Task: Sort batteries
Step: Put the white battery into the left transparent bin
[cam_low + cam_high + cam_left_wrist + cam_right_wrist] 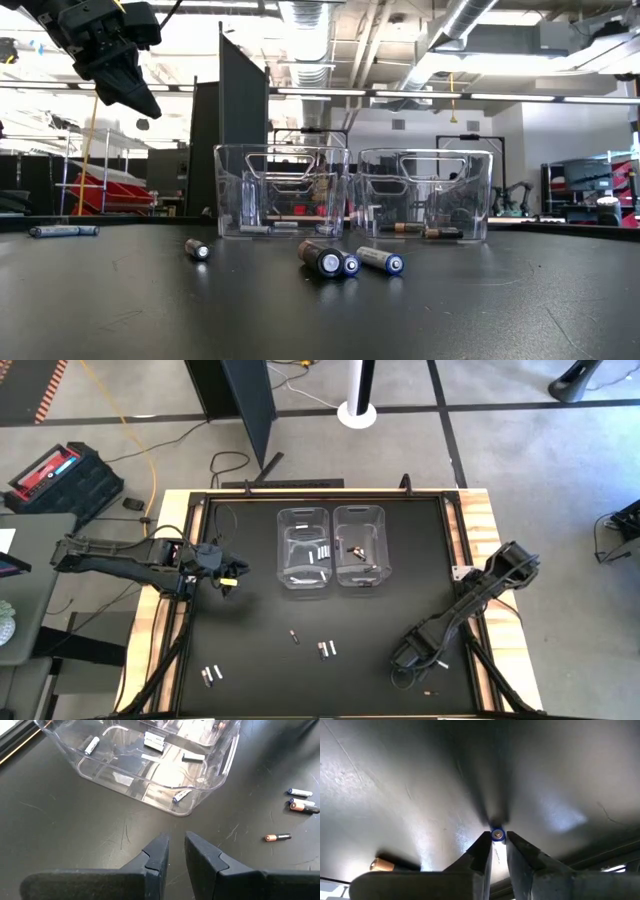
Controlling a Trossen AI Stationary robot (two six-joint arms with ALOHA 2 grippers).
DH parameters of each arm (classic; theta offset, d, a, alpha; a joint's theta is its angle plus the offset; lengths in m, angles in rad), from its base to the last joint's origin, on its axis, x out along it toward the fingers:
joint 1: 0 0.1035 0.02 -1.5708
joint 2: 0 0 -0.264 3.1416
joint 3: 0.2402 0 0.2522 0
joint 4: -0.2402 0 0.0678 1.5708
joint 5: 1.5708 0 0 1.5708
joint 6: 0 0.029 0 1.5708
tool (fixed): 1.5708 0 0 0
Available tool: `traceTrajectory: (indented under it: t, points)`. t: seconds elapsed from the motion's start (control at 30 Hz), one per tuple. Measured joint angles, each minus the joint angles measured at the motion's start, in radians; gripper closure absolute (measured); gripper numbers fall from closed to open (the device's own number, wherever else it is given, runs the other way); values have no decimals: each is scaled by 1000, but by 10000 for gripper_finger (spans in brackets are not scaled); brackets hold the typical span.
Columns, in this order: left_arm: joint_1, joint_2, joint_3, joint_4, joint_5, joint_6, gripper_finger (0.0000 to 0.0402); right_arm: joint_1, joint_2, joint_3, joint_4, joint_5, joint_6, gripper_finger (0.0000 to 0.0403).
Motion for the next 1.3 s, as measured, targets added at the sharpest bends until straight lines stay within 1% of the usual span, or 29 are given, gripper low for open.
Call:
traceTrajectory:
  t: [0.4, 0.73, 1.07, 1.3]
  points:
    - [0, 0, 0, 0, 0, 0, 345, -53, 0, 5, -1, 8, -33, 332]
    - [0, 0, 0, 0, 0, 0, 345, -157, 0, 102, 0, 135, -104, 332]
    - [0, 0, 0, 0, 0, 0, 345, -296, 0, 227, 7, 222, -211, 332]
    - [0, 0, 0, 0, 0, 0, 345, -382, 0, 309, 88, 281, -280, 332]
